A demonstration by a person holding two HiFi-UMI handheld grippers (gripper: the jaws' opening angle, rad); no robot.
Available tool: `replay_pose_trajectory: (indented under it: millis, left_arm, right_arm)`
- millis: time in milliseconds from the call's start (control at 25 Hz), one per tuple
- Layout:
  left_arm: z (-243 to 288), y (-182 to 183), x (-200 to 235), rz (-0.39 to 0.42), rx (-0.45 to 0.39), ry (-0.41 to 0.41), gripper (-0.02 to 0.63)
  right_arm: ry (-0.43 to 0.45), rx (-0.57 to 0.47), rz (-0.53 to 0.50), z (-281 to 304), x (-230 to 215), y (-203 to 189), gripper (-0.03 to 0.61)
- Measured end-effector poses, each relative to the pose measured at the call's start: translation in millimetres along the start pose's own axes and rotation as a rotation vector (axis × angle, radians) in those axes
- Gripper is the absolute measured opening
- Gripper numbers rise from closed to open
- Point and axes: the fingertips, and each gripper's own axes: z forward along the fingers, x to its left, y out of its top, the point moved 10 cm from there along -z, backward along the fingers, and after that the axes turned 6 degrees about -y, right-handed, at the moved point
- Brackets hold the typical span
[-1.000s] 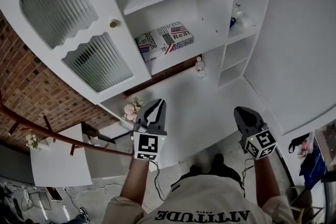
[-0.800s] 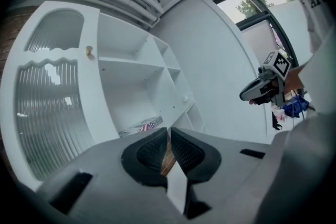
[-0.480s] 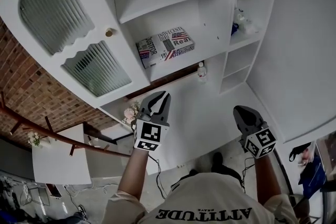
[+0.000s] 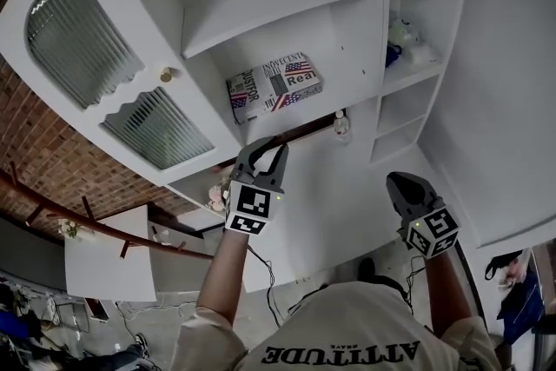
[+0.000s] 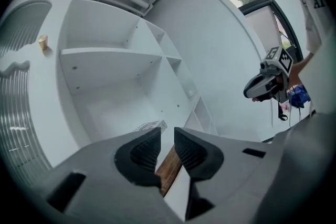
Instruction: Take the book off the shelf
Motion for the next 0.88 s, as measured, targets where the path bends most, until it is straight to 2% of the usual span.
replay_pose_trajectory:
  millis: [200, 440, 880]
  left_arm:
    - [24, 15, 14, 0.041, 0.035, 0.0, 0.102]
    - [47, 26, 27, 0.09, 0.096, -0.006, 0.128]
    - [111, 13, 54, 0.147, 0.287, -0.049, 0.15]
  right_arm:
    - [0.043, -0.008, 0.007, 14, -9, 1, 0.034]
    - [0.083, -0.028, 0.004, 22, -14, 9, 0.034]
    - [0.14, -0.012, 0.032, 47, -50, -1, 0.034]
